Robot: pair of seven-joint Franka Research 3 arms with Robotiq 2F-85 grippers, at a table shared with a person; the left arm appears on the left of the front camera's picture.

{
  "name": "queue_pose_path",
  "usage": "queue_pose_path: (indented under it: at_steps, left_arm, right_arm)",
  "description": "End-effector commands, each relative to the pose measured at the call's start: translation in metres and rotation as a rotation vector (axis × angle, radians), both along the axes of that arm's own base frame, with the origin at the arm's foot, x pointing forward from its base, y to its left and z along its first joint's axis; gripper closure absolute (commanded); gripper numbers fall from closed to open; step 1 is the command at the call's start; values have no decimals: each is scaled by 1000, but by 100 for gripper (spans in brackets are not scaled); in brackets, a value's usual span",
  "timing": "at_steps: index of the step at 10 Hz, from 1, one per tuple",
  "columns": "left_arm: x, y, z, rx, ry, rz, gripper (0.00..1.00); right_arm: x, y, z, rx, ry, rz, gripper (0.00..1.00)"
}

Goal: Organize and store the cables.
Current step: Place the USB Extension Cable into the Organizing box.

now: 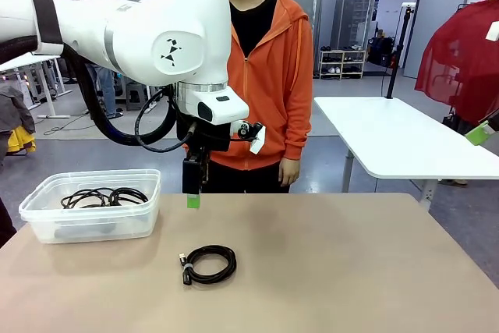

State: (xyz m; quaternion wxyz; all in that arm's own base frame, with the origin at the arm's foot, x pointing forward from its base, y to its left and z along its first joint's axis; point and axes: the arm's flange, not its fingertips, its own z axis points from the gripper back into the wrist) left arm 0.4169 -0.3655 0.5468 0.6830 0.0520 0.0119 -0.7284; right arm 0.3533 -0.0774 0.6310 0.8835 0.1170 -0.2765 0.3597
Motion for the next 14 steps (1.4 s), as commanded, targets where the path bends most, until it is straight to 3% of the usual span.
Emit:
queue_pose_path:
  at_steps: [1, 4, 8, 13, 14]
  left_arm:
    - [0, 0, 0, 0, 0, 0, 0]
    - [37, 22, -39, -97, -33, 105, 0]
    - [47, 36, -91, -134, -18, 111, 0]
    - [42, 36, -105, -134, -3, 125, 0]
    - [35, 35, -101, -82, 79, 100, 0]
  right_arm:
    - [-2, 0, 0, -8, 4, 3, 0]
    - [-2, 0, 0, -8, 4, 3, 0]
    - [-2, 0, 0, -8, 4, 3, 0]
    - [-2, 0, 0, -8, 4, 3, 0]
    - [-2, 0, 0, -8, 4, 3, 0]
